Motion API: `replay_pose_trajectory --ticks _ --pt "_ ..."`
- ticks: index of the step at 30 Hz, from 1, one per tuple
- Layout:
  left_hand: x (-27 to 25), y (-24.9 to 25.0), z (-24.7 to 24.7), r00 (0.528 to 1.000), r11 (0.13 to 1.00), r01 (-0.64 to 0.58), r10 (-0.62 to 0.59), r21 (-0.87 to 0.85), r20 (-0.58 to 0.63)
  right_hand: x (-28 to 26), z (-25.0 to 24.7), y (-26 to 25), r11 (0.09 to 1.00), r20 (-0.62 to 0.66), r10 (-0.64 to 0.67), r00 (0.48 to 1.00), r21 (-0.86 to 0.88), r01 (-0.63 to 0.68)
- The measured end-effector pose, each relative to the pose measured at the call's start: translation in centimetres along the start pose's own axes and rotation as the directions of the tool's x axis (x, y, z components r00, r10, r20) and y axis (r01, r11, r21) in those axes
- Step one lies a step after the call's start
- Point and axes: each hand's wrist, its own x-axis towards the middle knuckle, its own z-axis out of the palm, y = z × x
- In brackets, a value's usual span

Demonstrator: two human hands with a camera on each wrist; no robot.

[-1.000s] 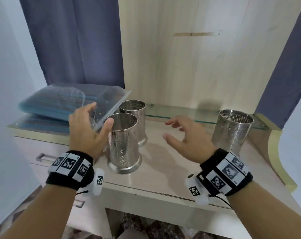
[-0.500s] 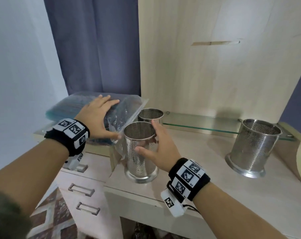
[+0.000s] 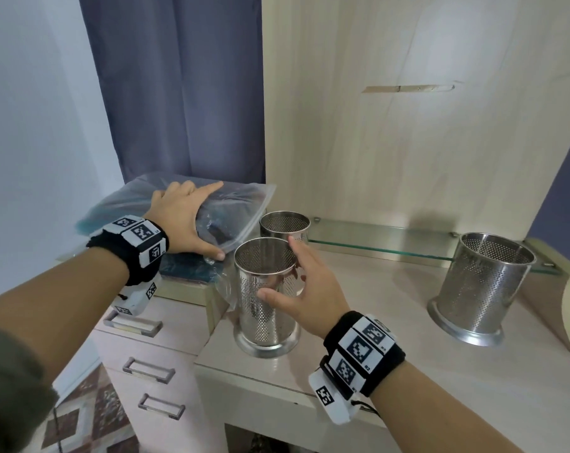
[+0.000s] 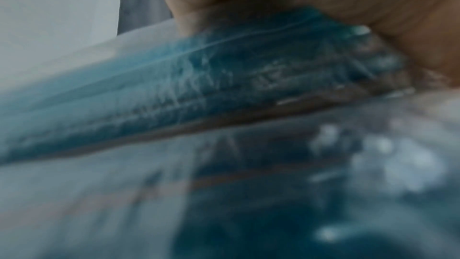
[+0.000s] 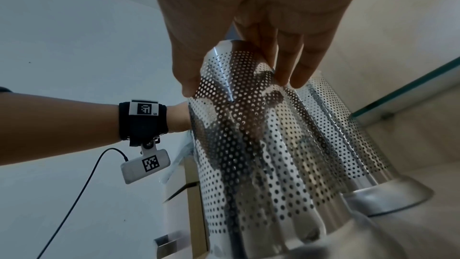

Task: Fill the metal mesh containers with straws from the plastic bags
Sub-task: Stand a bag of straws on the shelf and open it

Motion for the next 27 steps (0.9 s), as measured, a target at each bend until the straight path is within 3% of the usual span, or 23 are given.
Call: replay_pose_trajectory --ticks 8,15,17,20,24,27 --pt "-0.1 -0.3 -1.5 0.99 0.982 -0.043 0.017 -0.185 -0.141 -0.1 -0.2 0.0 0.999 0.026 -0.014 1.0 -0.036 0.015" --pt "-0.8 0.6 -7.2 0.962 0.927 -0.002 -0.102 -0.376 -0.255 0.4 -1.2 -0.6 0.98 0.15 -0.018 0.989 -0.195 0.047" --pt "-1.1 1.4 -9.4 0.935 0.922 -0.051 -0.09 -0.383 -0.342 0.8 -2.0 -1.3 0.975 0.193 -0.048 0.98 -0.206 0.088" --pt "-1.8 4.0 -12.8 0.884 0.901 -0.184 -0.022 -0.392 -0.467 1.7 -4.2 -3.6 0.988 0.16 -0.141 0.977 -0.036 0.148" --pt "-2.9 8.7 -15.8 0.793 0.827 -0.41 0.115 -0.384 -0.599 3.4 -7.2 -7.1 0.919 -0.005 -0.246 0.969 0.316 0.235" --pt "-3.0 12.0 -16.6 0.696 0.711 -0.572 0.157 -0.41 -0.7 3.9 -9.6 -8.9 0.787 -0.216 -0.41 0.886 0.407 0.463"
